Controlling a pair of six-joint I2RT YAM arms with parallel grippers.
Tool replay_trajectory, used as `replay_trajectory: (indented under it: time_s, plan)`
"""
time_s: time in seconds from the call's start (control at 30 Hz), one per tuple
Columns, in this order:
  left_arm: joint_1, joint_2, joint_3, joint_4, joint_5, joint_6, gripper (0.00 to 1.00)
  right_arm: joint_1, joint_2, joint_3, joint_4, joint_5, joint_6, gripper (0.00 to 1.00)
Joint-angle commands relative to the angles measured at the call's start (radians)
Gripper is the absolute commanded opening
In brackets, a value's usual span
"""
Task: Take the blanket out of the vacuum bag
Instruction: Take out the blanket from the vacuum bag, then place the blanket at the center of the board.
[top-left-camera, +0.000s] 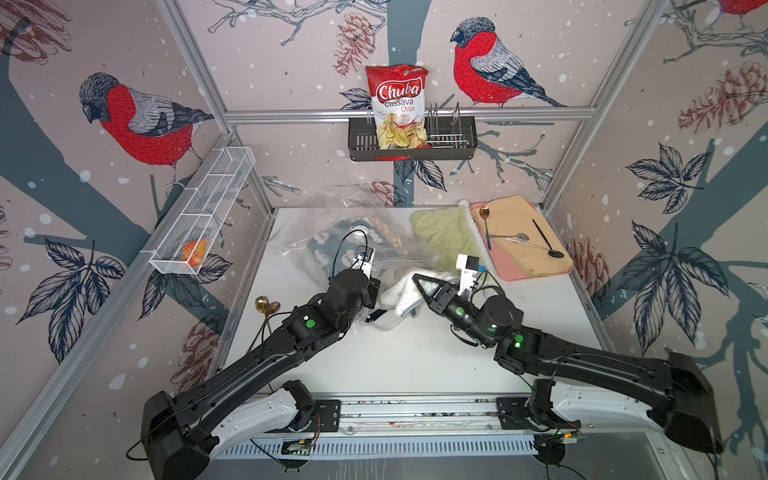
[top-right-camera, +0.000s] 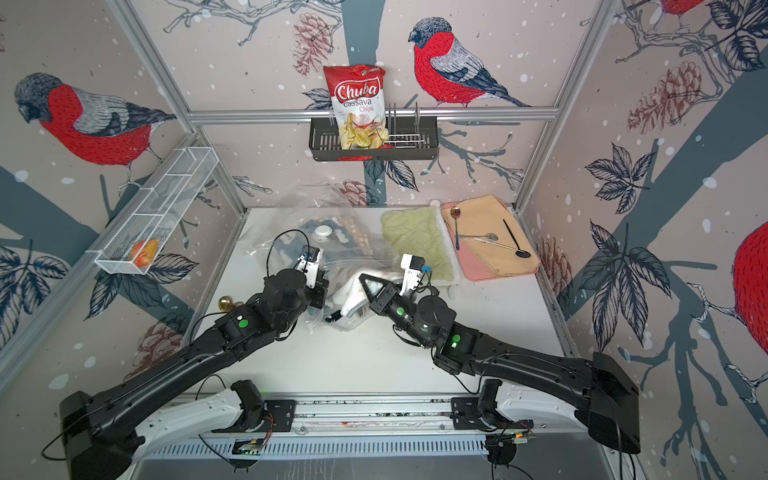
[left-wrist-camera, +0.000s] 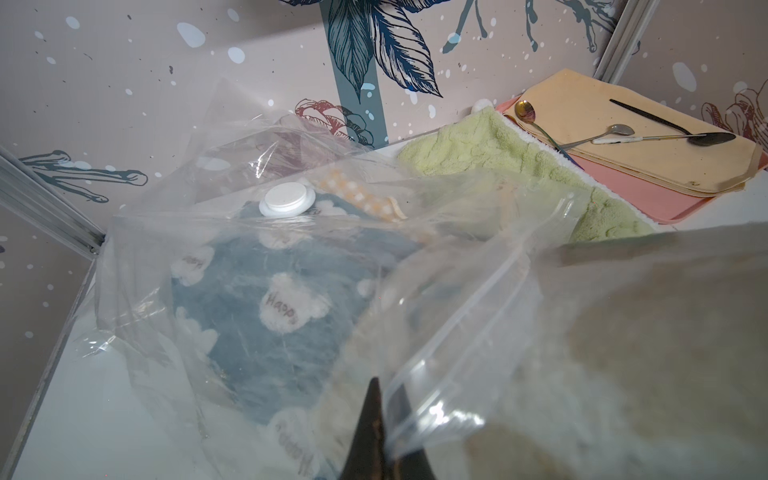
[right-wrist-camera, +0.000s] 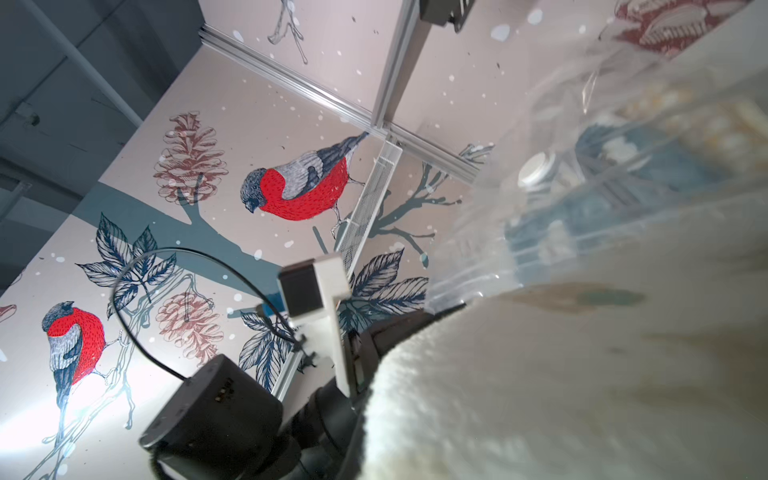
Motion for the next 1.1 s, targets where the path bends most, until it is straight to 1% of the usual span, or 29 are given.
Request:
replay_trajectory:
  time_s: [0.0, 0.07, 0.17, 0.27, 0.33, 0.43, 0.47, 0.6, 0.67, 0.87, 1.0, 1.07]
  plan:
    - [0.002, -0.002, 0.007, 0.019, -0.049, -0.020, 0.00, -0.015, -0.057, 0.079, -0.135, 0.077, -0.142, 0.00]
    - [0.003, 0.001, 0.011, 0.010, -0.063, -0.028, 0.00, -0.060, -0.082, 0.125, -0.180, 0.050, -0.165, 0.00]
    - [0.002, 0.005, 0.016, 0.000, -0.084, -0.036, 0.00, -0.183, -0.101, 0.196, -0.230, -0.060, -0.165, 0.00]
    - [0.002, 0.005, 0.015, -0.003, -0.084, -0.037, 0.00, -0.292, -0.095, 0.279, -0.280, -0.143, -0.179, 0.00]
    - [0.002, 0.004, 0.016, -0.003, -0.082, -0.038, 0.00, -0.399, -0.081, 0.313, -0.284, -0.238, -0.157, 0.00]
    - [0.002, 0.001, 0.014, -0.002, -0.089, -0.031, 0.00, -0.572, -0.053, 0.308, -0.263, -0.387, -0.090, 0.00]
    - [0.003, -0.001, 0.014, -0.003, -0.093, -0.030, 0.00, -0.616, -0.048, 0.295, -0.252, -0.417, -0.075, 0.00]
    - [0.002, -0.004, 0.009, -0.008, -0.133, -0.031, 0.00, -0.751, -0.035, 0.228, -0.203, -0.517, -0.031, 0.00]
    - [0.003, -0.010, 0.007, -0.005, -0.153, -0.032, 0.00, -0.795, -0.030, 0.197, -0.182, -0.550, -0.010, 0.00]
    - [0.008, -0.054, -0.023, 0.027, -0.241, -0.042, 0.00, -0.855, -0.032, 0.174, -0.183, -0.591, -0.022, 0.00]
    - [0.024, -0.046, -0.027, 0.029, -0.258, -0.037, 0.00, -0.903, -0.087, 0.169, -0.194, -0.583, -0.025, 0.00]
    - [0.034, -0.038, -0.026, 0.027, -0.263, -0.038, 0.00, -0.933, -0.112, 0.167, -0.198, -0.602, -0.016, 0.00]
